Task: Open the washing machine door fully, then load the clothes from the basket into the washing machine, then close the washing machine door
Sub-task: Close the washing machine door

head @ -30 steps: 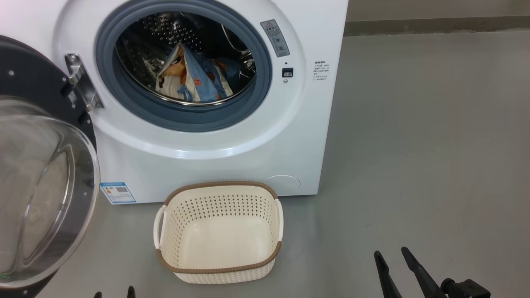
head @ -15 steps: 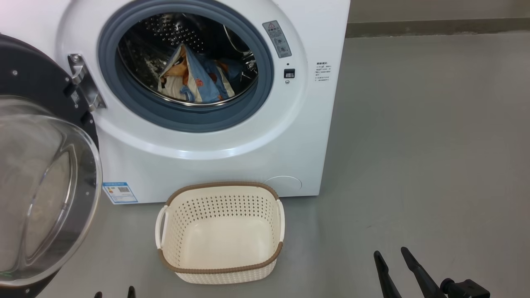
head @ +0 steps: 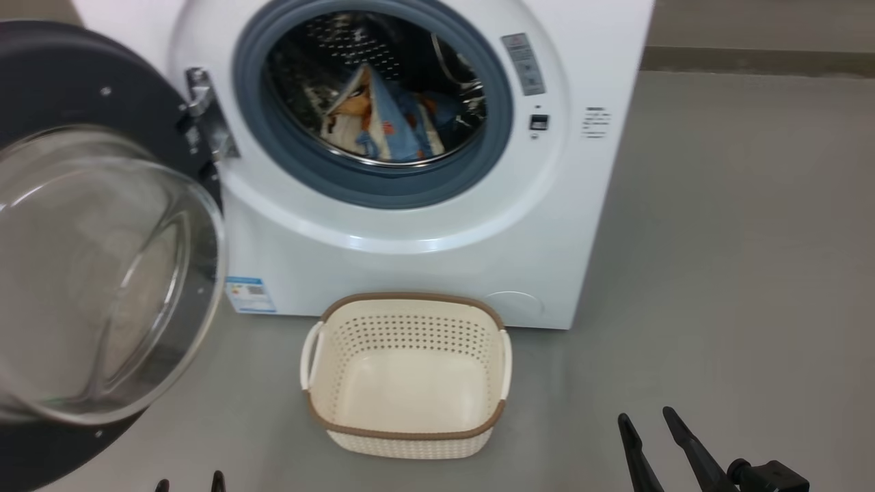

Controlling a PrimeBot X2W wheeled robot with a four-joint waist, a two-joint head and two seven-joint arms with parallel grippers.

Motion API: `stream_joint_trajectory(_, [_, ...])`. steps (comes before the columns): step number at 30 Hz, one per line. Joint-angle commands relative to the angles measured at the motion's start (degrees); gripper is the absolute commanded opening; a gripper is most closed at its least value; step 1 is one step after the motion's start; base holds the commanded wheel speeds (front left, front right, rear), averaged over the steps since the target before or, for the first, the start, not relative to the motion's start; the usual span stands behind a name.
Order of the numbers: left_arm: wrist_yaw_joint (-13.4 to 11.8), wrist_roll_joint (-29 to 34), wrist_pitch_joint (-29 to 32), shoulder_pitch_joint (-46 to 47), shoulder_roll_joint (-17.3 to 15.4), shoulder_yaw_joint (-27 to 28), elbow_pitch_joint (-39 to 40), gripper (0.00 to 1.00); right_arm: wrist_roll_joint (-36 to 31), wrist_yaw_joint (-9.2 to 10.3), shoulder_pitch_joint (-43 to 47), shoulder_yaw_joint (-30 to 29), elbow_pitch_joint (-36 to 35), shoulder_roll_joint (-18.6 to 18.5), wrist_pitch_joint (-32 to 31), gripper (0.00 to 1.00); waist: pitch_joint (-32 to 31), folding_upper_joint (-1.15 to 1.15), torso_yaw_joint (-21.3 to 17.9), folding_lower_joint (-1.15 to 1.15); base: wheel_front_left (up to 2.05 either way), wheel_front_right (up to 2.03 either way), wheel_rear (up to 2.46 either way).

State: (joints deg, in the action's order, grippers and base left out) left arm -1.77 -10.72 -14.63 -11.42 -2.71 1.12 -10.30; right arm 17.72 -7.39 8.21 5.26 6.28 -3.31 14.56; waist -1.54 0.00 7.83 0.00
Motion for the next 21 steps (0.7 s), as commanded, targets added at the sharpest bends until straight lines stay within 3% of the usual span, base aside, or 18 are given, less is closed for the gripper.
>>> stream_joint_trajectory(1, [-0.4,0.6,-0.4,2.1,-0.2,2.0,1.6,1.00,-0.3,-0.10,-2.3,1.7,-1.3,-0.4,0.4,1.00,-0.1,0.00,3.7,0.00,0.00,0.00,0.00])
stream_joint_trajectory(16, [-1.2,0.3,-0.4,1.5,-0.2,1.1,1.9,1.00,0.3,-0.10,-3.3,3.0,-0.6,-1.8,0.4,1.00,-1.1,0.00,19.5,0.00,0.00,0.00,0.00])
stream_joint_trajectory(21, [-1.7,-1.3,-0.4,1.3,-0.2,2.0,2.6,1.00,0.3,-0.10,-5.7,5.3,0.3,-2.6,0.4,1.00,0.6,0.00,21.3,0.00,0.00,0.00,0.00])
